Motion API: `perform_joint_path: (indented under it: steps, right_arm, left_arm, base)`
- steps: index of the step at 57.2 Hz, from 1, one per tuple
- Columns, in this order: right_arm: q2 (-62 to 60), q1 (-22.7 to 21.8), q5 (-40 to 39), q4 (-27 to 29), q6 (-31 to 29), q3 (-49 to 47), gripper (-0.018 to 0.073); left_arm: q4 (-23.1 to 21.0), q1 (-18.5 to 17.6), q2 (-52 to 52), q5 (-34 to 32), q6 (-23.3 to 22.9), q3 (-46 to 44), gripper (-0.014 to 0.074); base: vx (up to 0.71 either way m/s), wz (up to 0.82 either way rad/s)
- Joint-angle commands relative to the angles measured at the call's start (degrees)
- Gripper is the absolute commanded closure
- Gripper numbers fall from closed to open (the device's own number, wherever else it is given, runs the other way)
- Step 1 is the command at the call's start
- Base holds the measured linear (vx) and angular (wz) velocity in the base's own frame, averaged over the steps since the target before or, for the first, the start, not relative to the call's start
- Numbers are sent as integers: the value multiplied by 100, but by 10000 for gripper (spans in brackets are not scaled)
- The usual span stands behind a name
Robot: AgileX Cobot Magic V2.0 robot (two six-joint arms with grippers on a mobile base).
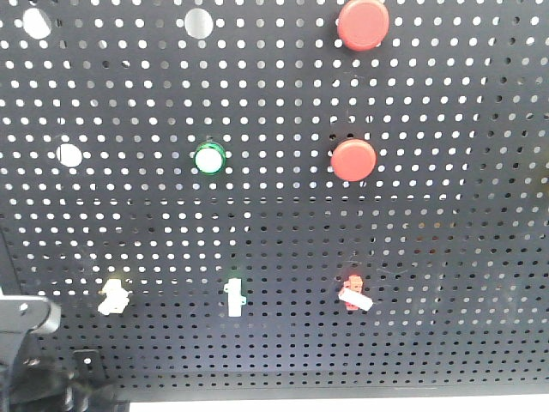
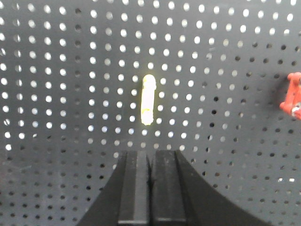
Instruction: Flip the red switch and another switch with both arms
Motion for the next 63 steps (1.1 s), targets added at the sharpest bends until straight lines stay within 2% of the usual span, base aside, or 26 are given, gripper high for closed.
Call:
perform_joint_path:
  steps: [1,8,16,22,30,35,39,48,63]
  right_arm:
    - [138,-38,-429,-26,3,-189,566]
    - [209,-38,-408,253,183,-189,566]
    - [365,214,-801,439,299,-189,566]
    - [576,780,-960,323,282,-189,566]
    - [1034,1591,-1040,3,275,-189,566]
    - [1519,2085,-1432,-53,269,-189,566]
    - [1992,2312,-1935,-53,201,-195,566]
    - [3074,2381,-2981,-14,122,-266,566]
    - [3966,2381,-3190,-203,167,-993,566]
  left_arm:
    - [-43,-46,-367,-270,12,-188,594]
    - [-26,-46,-872,-407,58,-188,594]
    - [15,-46,-1471,-649,428,-188,594]
    - [15,-40,-1861,-775,805,-188,594]
    - [9,-40,-2185,-880,860,-188,594]
    - [9,-40,-2312,-869,867,-188,594]
    - [5,-40,-2357,-863,867,-188,594]
    - [5,-40,-2348,-868,873,-188,594]
    - [5,-40,-2350,-868,903,-188,594]
  base:
    - [0,0]
    - [0,0]
    - [0,0]
    - [0,0]
    - [0,0]
    - [0,0]
    - [0,0]
    - [0,0]
    - [0,0]
